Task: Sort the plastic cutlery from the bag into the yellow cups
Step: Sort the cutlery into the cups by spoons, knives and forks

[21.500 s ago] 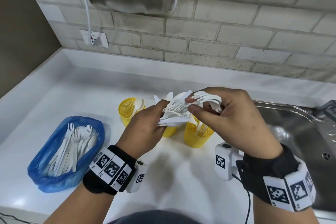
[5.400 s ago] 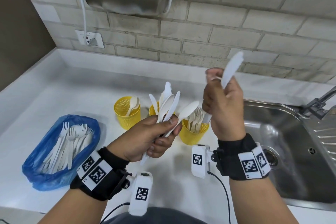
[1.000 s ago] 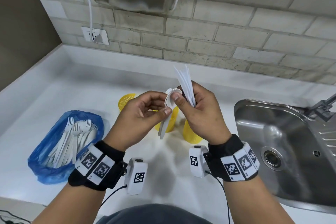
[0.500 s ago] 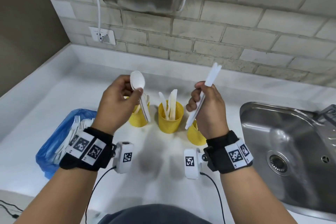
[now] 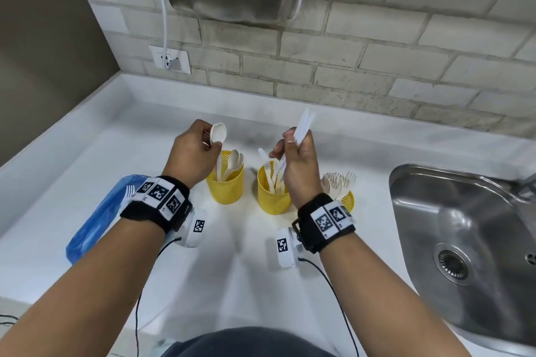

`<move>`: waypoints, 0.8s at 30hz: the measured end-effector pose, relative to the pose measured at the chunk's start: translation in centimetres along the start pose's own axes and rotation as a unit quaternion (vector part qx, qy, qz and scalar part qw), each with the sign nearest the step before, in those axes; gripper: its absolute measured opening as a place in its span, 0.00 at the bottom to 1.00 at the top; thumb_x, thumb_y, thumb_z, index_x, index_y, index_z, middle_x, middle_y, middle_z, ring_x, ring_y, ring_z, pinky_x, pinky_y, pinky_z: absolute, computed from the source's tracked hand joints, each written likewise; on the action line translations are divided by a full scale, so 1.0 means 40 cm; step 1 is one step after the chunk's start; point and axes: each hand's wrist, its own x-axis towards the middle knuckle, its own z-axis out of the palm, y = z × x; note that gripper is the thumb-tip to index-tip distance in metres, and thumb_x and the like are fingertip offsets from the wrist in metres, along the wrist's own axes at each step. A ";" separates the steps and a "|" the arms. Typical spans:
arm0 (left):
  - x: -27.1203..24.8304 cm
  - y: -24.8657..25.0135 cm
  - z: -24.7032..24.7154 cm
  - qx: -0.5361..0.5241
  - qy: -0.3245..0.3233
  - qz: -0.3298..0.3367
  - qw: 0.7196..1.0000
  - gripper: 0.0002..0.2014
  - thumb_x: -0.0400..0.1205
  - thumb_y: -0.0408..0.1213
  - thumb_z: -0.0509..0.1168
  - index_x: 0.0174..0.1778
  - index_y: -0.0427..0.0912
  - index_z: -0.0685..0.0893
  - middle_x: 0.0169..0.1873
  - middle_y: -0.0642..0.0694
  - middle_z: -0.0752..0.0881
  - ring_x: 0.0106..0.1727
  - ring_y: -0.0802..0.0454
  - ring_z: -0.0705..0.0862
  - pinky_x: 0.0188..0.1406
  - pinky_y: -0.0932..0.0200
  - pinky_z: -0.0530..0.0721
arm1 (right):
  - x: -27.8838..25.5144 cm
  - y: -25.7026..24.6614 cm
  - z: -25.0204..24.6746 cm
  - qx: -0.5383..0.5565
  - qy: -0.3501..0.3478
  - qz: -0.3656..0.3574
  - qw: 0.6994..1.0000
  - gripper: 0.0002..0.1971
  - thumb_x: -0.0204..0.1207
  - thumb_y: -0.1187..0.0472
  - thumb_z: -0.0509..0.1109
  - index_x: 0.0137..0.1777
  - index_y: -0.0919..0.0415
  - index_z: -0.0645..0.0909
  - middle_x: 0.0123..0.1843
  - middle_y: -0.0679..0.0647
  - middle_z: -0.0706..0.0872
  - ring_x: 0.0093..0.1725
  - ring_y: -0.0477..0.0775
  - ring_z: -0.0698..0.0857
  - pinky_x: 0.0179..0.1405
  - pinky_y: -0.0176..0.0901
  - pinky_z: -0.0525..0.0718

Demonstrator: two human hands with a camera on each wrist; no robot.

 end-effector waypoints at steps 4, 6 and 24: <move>0.001 -0.032 0.028 0.026 -0.030 -0.029 0.999 0.11 0.82 0.37 0.72 0.58 0.42 0.81 0.45 0.47 0.86 0.48 0.43 0.85 0.47 0.58 0.77 | -0.008 0.046 0.013 -0.035 -0.020 0.032 0.999 0.06 0.91 0.59 0.57 0.53 0.52 0.75 0.37 0.52 0.80 0.41 0.52 0.82 0.54 0.52 0.81; 0.000 -0.043 0.038 0.038 -0.041 -0.041 0.998 0.11 0.82 0.37 0.72 0.57 0.42 0.81 0.43 0.47 0.86 0.47 0.42 0.85 0.46 0.58 0.76 | -0.013 0.056 0.015 -0.046 -0.027 0.055 0.997 0.09 0.91 0.66 0.57 0.53 0.53 0.75 0.39 0.55 0.80 0.41 0.53 0.81 0.51 0.48 0.82; -0.093 -0.033 0.021 0.120 -0.037 0.050 0.991 0.13 0.76 0.43 0.77 0.55 0.51 0.88 0.47 0.54 0.85 0.49 0.50 0.85 0.47 0.54 0.81 | -0.094 -0.028 -0.067 -0.368 -0.074 -0.107 0.921 0.12 0.78 0.65 0.69 0.61 0.56 0.83 0.44 0.43 0.78 0.43 0.40 0.79 0.45 0.41 0.74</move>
